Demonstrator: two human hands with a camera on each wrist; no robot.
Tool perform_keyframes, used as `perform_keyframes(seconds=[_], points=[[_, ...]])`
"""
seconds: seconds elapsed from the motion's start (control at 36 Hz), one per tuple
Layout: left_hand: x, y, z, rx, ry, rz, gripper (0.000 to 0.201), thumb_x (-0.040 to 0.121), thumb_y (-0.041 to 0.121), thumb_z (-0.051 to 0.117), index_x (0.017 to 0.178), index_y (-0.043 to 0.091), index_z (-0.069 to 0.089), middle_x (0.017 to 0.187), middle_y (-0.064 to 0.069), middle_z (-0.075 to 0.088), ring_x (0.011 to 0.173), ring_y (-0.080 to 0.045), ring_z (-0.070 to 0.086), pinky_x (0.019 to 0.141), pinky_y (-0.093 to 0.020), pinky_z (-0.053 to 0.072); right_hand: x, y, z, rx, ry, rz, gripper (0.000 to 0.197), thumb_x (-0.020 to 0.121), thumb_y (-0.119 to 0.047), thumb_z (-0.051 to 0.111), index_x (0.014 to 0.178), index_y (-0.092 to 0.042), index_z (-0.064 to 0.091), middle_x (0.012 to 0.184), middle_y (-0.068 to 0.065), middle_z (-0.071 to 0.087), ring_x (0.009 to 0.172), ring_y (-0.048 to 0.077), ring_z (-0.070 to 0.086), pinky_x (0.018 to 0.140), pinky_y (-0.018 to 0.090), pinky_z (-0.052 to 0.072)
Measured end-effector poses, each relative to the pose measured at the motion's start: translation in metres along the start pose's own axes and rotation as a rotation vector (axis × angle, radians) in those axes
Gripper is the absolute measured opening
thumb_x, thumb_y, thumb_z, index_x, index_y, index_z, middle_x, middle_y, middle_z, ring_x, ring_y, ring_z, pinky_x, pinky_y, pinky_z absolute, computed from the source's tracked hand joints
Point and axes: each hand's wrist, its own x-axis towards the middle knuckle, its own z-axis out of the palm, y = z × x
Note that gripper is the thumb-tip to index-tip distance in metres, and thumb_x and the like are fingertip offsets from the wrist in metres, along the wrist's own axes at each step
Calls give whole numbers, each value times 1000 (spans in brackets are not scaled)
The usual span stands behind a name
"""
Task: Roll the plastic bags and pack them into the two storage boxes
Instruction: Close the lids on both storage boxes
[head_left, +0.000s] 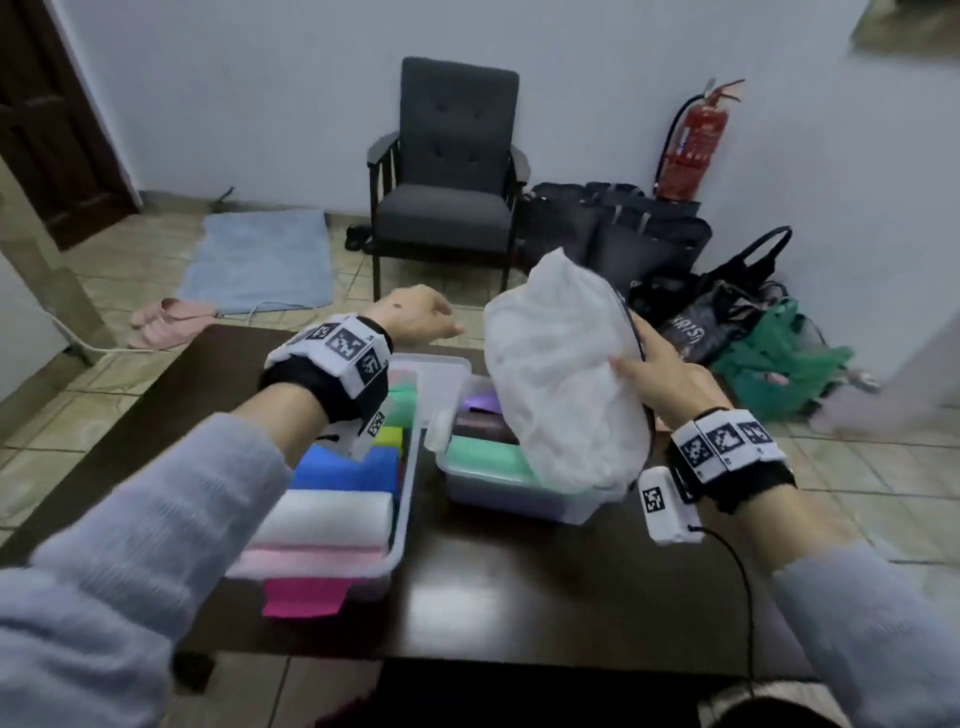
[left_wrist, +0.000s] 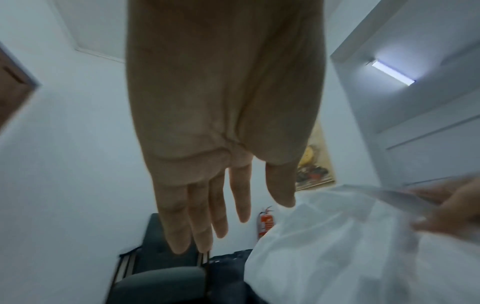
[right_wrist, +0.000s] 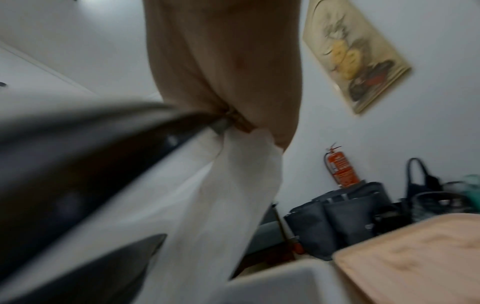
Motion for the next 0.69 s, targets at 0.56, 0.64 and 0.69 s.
perform_keyframes(seconds=[0.56,0.64,0.69], points=[[-84,183,306,-133,-356,429,58,96,30,49,147,10,27,154,-12,22,143,-24,19,116,-33,17,-309,206,-113,-155,869,352,57,73,27,29,107,-4,62,113,17,60,113,35,54,98,6,35],[-89,176,340,-32,-269,472,55,98,30,44,147,13,26,157,-9,17,145,-22,11,118,-37,10,-352,226,-97,-219,983,385,50,68,19,27,101,7,62,109,28,52,102,40,55,91,6,38],[-91,168,355,42,-196,520,53,100,29,40,148,15,24,158,-6,15,146,-20,8,118,-36,6,-372,240,-84,-277,1009,449,47,68,15,27,101,11,60,111,28,46,102,40,52,97,26,40]])
